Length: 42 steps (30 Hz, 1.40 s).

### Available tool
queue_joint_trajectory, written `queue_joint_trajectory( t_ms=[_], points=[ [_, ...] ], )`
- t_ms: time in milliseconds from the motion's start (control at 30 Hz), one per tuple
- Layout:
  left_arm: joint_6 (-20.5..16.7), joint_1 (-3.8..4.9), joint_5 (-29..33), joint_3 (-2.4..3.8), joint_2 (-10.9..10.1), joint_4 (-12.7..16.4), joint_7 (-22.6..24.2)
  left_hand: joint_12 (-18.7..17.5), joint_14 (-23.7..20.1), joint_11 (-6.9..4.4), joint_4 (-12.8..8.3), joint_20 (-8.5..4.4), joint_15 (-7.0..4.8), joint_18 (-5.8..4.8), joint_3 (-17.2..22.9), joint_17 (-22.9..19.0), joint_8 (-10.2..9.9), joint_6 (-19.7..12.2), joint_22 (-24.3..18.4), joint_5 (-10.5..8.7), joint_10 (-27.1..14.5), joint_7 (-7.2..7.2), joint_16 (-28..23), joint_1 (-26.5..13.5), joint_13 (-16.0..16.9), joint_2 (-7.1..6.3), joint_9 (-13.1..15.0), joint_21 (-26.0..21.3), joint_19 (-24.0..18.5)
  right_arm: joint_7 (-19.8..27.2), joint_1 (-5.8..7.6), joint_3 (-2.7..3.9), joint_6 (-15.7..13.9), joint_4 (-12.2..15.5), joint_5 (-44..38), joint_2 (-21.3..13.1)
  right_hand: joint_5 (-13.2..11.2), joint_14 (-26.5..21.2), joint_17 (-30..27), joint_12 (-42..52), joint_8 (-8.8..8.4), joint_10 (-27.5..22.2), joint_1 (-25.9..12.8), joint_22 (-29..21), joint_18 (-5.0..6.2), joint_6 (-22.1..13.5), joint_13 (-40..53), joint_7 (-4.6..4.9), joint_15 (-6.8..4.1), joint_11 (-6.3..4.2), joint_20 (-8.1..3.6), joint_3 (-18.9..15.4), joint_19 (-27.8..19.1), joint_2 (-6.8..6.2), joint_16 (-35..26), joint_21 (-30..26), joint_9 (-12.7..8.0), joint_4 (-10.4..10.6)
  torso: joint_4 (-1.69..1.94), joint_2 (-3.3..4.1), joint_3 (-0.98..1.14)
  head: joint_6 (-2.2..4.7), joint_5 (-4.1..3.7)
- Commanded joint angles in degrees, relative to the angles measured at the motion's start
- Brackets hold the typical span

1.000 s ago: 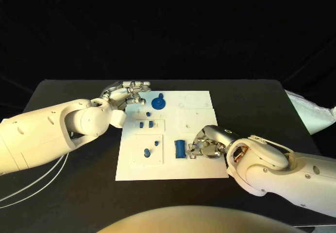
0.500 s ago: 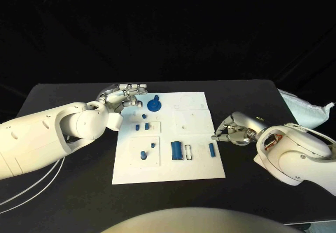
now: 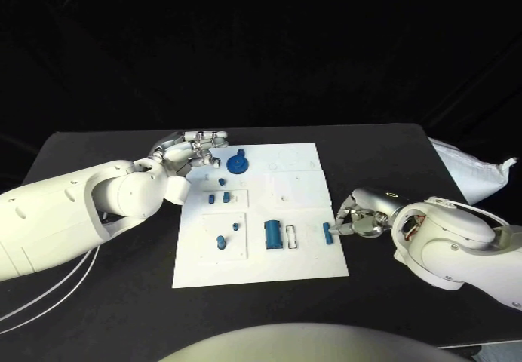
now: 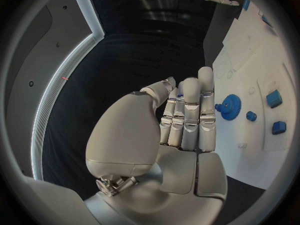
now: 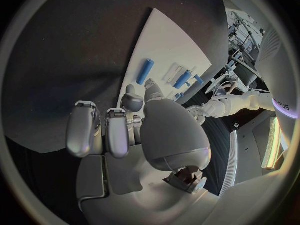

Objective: Assemble the parts on the task board

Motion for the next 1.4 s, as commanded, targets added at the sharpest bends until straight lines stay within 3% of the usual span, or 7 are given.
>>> queue_joint_trajectory(
  t_ms=[33, 667, 733, 800, 900, 1200, 1400],
  points=[
    [1.1, -0.03, -0.6, 0.03, 0.1, 0.1, 0.2, 0.2, -0.3, -0.05, -0.2, 0.03, 0.02, 0.61, -0.1, -0.1, 0.3, -0.3, -0.1, 0.34, -0.5, -0.04, -0.3, -0.1, 0.1, 0.39, 0.0, -0.3, -0.3, -0.5, -0.58, -0.01, 2.8, -0.2, -2.6, 0.7, -0.2, 3.0, 0.4, -0.2, -0.33, -0.4, 0.1, -0.1, -0.04, 0.5, -0.1, -0.07, 0.43, 0.03, -0.01, -0.3, -0.3, -0.11, -0.4, -0.2, 0.1, 0.1, -0.01, -0.01, -0.03, -0.10, 0.10],
    [1.3, -0.05, -0.6, 0.03, 0.1, 0.0, 0.1, 0.3, -0.3, 0.00, -0.3, 0.05, 0.05, 0.60, -0.1, -0.1, 0.2, -0.5, -0.1, 0.34, -0.6, 0.00, -0.3, -0.2, 0.1, 0.33, -0.1, -0.4, -0.3, -1.2, -1.86, -0.01, 4.1, -2.4, -8.6, 4.7, -0.4, 3.1, 0.5, -0.1, -0.37, -0.1, 1.7, 0.1, -0.04, 1.0, 0.1, -0.35, 0.24, -0.23, -0.10, -0.1, -0.3, 0.15, -0.4, -0.2, 0.2, -0.6, -0.07, -0.01, -0.02, -0.43, 0.39],
    [1.4, -0.05, -0.6, 0.03, 0.1, 0.0, 0.1, 0.3, -0.3, 0.00, -0.3, 0.05, 0.05, 0.60, -0.2, -0.1, 0.2, -0.5, -0.1, 0.34, -0.6, 0.01, -0.3, -0.2, 0.1, 0.32, -0.1, -0.4, -0.3, -1.4, -2.13, -0.01, 5.3, -2.5, -11.6, 5.1, -2.8, 3.1, 0.5, -0.2, -0.48, 0.0, 3.8, 0.2, -0.06, 1.1, 0.1, -0.43, 0.08, -0.34, -0.23, 0.7, -0.2, 0.53, -0.4, -0.2, 0.2, -1.7, -0.09, -0.03, -0.01, -0.45, 0.50],
    [1.4, -0.06, -0.6, 0.03, 0.1, -0.1, 0.0, 0.3, -0.3, 0.01, -0.3, 0.05, 0.06, 0.60, -0.2, -0.2, 0.2, -0.5, -0.1, 0.34, -0.7, 0.02, -0.3, -0.2, 0.1, 0.31, -0.1, -0.4, -0.3, -1.6, -2.48, -0.01, 7.3, -2.7, -14.9, 5.8, -9.0, 3.1, 0.7, -0.5, -0.71, 0.1, 5.6, 0.4, -0.11, 1.2, -0.1, -0.48, 0.02, -0.40, -0.34, 1.9, -0.2, 0.91, -0.4, -0.1, 0.2, -2.5, -0.07, -0.02, 0.01, -0.47, 0.50],
    [1.4, -0.07, -0.6, 0.03, 0.1, -0.2, 0.0, 0.3, -0.3, 0.01, -0.3, 0.05, 0.06, 0.60, -0.2, -0.2, 0.2, -0.5, -0.1, 0.34, -0.7, 0.02, -0.3, -0.2, 0.1, 0.31, -0.1, -0.4, -0.3, -1.8, -2.82, -0.01, 9.7, -3.2, -18.2, 6.7, -11.0, 3.1, 0.7, -1.0, -0.96, 0.0, 6.3, 0.3, -0.12, 1.3, -0.4, -0.42, 0.08, -0.37, -0.31, 2.7, -0.2, 0.79, -0.5, -0.2, 0.2, -2.8, -0.06, -0.04, -0.05, -0.47, 0.40],
    [1.4, -0.07, -0.8, 0.03, 0.0, -0.1, -0.2, 0.3, -0.3, 0.03, -0.3, 0.05, 0.07, 0.60, -0.2, -0.2, 0.2, -0.6, -0.1, 0.35, -0.7, 0.04, -0.3, -0.2, 0.1, 0.30, -0.1, -0.4, -0.3, -2.2, -3.44, -0.01, 13.3, -3.8, -19.9, 7.8, -10.0, 3.1, 0.6, -1.6, -1.32, -0.1, 7.1, 0.2, -0.10, 1.4, -0.7, -0.41, 0.10, -0.37, -0.28, 4.1, -0.2, 0.78, -0.6, -0.3, 0.2, -3.1, -0.06, -0.08, -0.07, -0.52, 0.39],
    [1.4, -0.07, -0.9, 0.02, -0.1, 0.0, -0.2, 0.3, -0.4, 0.04, -0.4, 0.06, 0.08, 0.60, -0.2, -0.2, 0.2, -0.7, -0.1, 0.37, -0.8, 0.05, -0.3, -0.1, 0.0, 0.30, -0.1, -0.4, -0.3, -2.7, -3.50, -0.01, 9.6, -3.6, -16.8, 7.5, -3.8, 3.2, 0.8, -1.7, -1.80, 0.0, 9.5, 0.6, -0.13, 1.7, -0.5, -0.74, -0.24, -0.72, -0.54, 7.9, 0.0, 1.34, -0.6, -0.1, 0.1, -4.2, 0.03, -0.07, -0.05, -0.44, 0.45]
  ],
)
